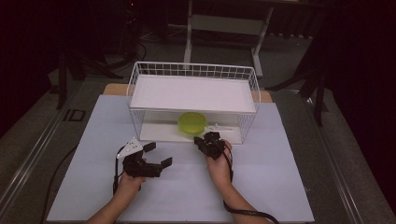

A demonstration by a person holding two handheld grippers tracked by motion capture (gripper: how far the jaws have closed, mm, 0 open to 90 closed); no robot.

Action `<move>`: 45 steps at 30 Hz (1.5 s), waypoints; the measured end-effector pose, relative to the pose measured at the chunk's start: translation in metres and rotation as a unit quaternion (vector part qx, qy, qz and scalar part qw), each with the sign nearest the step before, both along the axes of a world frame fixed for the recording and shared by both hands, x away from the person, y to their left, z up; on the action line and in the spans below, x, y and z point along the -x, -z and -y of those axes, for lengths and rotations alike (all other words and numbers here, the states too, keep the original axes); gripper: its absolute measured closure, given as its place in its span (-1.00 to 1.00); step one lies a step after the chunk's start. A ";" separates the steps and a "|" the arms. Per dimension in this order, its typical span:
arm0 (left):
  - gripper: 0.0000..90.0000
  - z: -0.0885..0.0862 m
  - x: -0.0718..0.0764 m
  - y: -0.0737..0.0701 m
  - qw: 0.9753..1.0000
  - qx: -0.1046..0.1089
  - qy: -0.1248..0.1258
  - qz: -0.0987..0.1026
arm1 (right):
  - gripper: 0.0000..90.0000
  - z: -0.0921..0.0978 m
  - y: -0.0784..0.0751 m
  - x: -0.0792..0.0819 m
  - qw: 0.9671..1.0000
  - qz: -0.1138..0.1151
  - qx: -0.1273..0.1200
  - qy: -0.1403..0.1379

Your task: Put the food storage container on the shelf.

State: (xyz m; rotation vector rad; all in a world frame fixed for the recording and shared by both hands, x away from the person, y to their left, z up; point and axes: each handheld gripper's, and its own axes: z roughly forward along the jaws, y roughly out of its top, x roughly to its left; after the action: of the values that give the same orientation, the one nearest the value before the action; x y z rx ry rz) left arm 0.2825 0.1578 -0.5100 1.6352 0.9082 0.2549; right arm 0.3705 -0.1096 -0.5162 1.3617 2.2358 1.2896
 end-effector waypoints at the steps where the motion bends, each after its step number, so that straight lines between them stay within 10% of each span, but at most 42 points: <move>1: -0.96 0.000 0.000 0.000 1.000 0.000 0.001 -0.001 | 0.99 -0.001 0.000 -0.001 1.000 0.001 0.000 -0.001; 15: -0.96 -0.001 0.004 -0.004 1.000 -0.006 0.005 0.012 | 0.97 -0.010 0.003 -0.022 1.000 -0.006 0.004 0.014; 28: -0.96 0.006 0.004 -0.005 0.999 -0.036 0.019 0.026 | 0.89 0.005 -0.010 0.012 1.000 0.017 0.011 -0.011; 45: -0.96 0.006 0.014 -0.025 0.995 -0.066 0.059 0.056 | -0.34 0.020 -0.038 0.068 0.994 0.086 -0.018 -0.063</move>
State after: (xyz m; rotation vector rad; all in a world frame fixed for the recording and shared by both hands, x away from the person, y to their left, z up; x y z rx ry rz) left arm 0.2683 0.1521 -0.4847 1.7711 0.7194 0.3257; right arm 0.3027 -0.1300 -0.4778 1.0886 2.2202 1.4371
